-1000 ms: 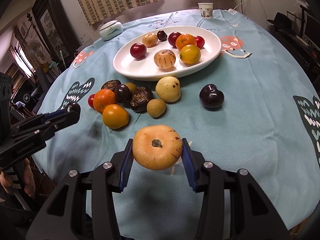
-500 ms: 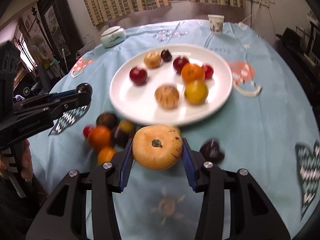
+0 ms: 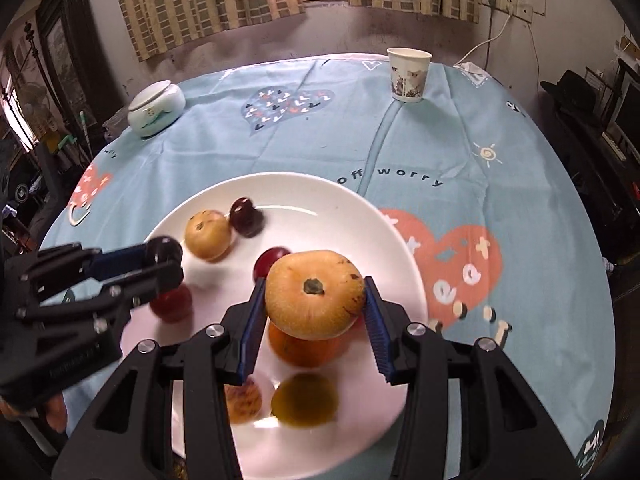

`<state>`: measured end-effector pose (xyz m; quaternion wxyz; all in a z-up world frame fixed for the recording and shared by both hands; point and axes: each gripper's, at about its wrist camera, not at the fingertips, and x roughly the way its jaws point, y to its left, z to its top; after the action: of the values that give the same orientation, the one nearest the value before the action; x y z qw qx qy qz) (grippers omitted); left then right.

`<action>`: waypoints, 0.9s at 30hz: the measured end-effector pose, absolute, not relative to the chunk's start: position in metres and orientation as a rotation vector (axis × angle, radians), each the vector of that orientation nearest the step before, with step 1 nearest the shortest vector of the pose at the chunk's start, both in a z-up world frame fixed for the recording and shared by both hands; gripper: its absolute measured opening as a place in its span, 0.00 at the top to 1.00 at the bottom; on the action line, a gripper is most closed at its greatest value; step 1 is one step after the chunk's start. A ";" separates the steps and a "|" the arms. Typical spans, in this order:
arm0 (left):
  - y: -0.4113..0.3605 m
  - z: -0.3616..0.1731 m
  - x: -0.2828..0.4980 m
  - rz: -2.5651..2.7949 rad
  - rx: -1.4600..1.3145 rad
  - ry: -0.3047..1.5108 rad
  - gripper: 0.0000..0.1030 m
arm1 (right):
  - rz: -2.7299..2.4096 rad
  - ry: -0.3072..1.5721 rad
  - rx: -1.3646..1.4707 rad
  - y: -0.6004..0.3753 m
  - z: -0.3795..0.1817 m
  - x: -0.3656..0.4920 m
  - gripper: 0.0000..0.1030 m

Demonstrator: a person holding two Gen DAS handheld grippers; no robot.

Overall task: Organize fruits
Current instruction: 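Carry both fruits onto the white plate and open both tools, then grasp a yellow-orange tomato with the left tool while the right tool grasps a dark cherry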

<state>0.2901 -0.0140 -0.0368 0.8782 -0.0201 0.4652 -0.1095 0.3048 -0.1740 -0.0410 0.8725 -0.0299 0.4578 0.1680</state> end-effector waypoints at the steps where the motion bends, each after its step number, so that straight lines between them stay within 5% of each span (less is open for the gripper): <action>1: -0.015 -0.039 0.293 -0.229 -0.042 0.974 0.70 | 0.348 0.956 -0.067 -0.173 -0.042 0.308 0.55; 6: -0.014 -0.043 0.301 -0.220 -0.050 0.980 0.69 | 0.350 0.953 -0.056 -0.173 -0.046 0.320 0.53; 8: -0.012 -0.041 0.302 -0.219 -0.062 0.981 0.62 | 0.343 0.933 -0.066 -0.172 -0.044 0.321 0.32; 9: -0.011 -0.038 0.301 -0.211 -0.069 0.971 0.50 | 0.336 0.917 -0.071 -0.173 -0.042 0.321 0.31; 10: -0.009 -0.035 0.298 -0.197 -0.069 0.955 0.44 | 0.332 0.908 -0.076 -0.174 -0.040 0.319 0.31; 14: 0.004 -0.016 0.281 -0.186 -0.093 0.920 0.43 | 0.318 0.901 -0.054 -0.185 -0.024 0.308 0.31; 16: 0.014 -0.005 0.263 -0.185 -0.123 0.892 0.33 | 0.311 0.889 -0.047 -0.192 -0.015 0.294 0.31; 20: 0.026 0.011 0.220 -0.176 -0.140 0.841 0.32 | 0.322 0.870 -0.036 -0.203 -0.004 0.254 0.30; 23: 0.029 0.013 0.187 -0.181 -0.154 0.834 0.19 | 0.351 0.868 -0.058 -0.201 -0.003 0.220 0.30; 27: 0.029 -0.002 0.141 -0.208 -0.180 0.854 0.16 | 0.391 0.861 -0.086 -0.196 -0.008 0.172 0.28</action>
<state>0.1413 0.0290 -0.0018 0.9011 -0.0870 0.4127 -0.1003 0.1721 -0.1961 -0.0080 0.8894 -0.0412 0.4146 0.1882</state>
